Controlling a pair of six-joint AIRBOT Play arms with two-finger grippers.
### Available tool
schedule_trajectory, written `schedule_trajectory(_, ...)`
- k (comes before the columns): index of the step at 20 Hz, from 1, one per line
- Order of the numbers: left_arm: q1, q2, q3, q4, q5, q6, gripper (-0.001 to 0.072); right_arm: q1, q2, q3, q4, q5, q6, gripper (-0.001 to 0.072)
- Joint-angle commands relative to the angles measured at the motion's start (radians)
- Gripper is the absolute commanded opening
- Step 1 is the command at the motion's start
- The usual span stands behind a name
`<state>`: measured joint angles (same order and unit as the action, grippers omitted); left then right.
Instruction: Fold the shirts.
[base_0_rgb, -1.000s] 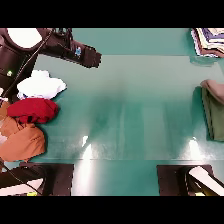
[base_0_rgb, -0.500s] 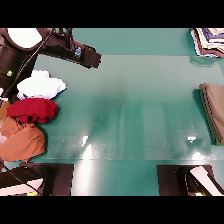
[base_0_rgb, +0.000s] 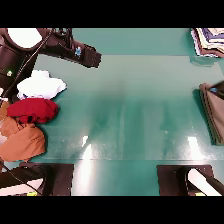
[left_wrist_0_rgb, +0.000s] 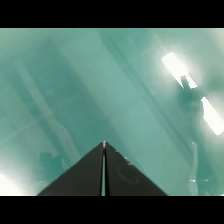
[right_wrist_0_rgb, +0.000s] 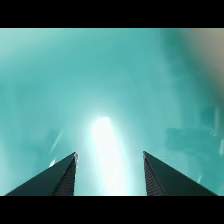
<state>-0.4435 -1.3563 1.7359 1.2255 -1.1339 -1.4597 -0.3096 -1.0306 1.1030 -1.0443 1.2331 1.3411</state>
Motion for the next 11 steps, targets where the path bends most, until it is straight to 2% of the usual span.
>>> schedule_trajectory(1,0.000,0.001,0.000,-0.001,0.035,0.000,0.0028,0.320,-0.095,0.076,0.017,0.030,0.000,0.0341)
schedule_trajectory(3,0.000,0.001,0.000,-0.001,0.059,0.001,0.0028,0.451,-0.151,0.136,-0.002,0.032,0.000,0.0140)
schedule_trajectory(4,0.000,0.001,0.000,-0.001,0.071,0.000,0.0028,0.501,-0.174,0.167,-0.029,0.035,-0.008,0.0015)
schedule_trajectory(7,0.000,0.001,0.000,-0.001,0.108,0.000,0.0028,0.620,-0.226,0.255,-0.113,0.063,-0.010,0.0018)
schedule_trajectory(11,0.000,0.001,0.000,-0.001,0.137,0.001,0.0028,0.675,-0.256,0.314,-0.134,0.077,-0.010,0.0018)
